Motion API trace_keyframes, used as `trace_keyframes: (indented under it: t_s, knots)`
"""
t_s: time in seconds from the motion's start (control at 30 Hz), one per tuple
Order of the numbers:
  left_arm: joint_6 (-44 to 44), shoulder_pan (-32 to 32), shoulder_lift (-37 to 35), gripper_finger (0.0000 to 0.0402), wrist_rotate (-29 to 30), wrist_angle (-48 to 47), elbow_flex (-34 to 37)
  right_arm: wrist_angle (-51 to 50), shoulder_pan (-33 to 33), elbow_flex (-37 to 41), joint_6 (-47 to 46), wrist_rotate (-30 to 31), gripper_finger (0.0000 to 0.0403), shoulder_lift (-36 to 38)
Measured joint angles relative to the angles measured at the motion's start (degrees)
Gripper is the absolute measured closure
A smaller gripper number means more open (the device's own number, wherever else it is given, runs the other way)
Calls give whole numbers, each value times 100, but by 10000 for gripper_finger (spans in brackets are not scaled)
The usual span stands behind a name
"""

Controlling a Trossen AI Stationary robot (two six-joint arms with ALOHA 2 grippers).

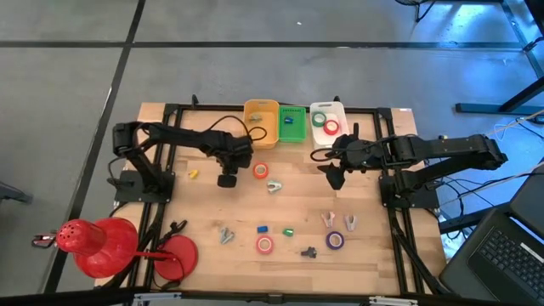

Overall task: Pick and place Stapler, Stapler remover, tape
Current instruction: Put the left green stapler into the green bin

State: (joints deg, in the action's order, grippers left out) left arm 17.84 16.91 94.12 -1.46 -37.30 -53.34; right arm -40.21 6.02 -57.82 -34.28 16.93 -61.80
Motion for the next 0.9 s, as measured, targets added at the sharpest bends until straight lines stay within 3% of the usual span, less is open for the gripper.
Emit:
trace_keyframes:
  t_s: [0.17, 0.4, 0.73, 0.9]
  knots:
    - [-209, 2, -268, 351, -261, 133, -446, 0, -2, 0, 2, 19, 128, 0]
    - [598, 105, 28, 351, -307, 823, -2145, -1, -1, 0, -2, 151, 128, 0]
    - [1190, 968, 2198, 351, -451, -582, -5707, -363, -96, 0, -133, 151, 128, 2]
    - [1061, 1359, 3216, 351, -861, -1175, -6966, -762, -186, 0, -283, 153, 128, 3]
